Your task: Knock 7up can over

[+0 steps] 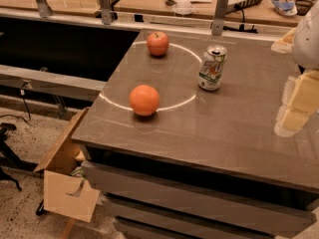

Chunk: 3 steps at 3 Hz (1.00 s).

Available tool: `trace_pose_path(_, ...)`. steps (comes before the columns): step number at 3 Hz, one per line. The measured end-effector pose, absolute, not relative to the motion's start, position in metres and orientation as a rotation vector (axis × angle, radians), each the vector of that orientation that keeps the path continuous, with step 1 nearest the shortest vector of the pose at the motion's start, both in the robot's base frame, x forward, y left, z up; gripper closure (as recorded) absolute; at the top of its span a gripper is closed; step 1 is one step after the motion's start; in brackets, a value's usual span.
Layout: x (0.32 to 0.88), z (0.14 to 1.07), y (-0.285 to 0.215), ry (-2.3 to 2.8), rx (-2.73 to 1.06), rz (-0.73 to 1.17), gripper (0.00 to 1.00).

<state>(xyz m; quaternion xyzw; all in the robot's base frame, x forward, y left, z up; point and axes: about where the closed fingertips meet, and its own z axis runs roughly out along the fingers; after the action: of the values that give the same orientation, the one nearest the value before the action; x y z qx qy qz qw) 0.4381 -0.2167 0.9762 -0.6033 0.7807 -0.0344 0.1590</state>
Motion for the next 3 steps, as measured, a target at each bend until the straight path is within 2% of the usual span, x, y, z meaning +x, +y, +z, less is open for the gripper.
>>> trace_pose_path(1, 0.439, 0.976, -0.217, 2.231, -1.713, -0.094, 0.0)
trace_pose_path(2, 0.451, 0.97, -0.221, 2.21, -1.533, -0.025, 0.0)
trace_pose_path(3, 0.452, 0.939, -0.249, 2.205, -1.262, 0.12, 0.0)
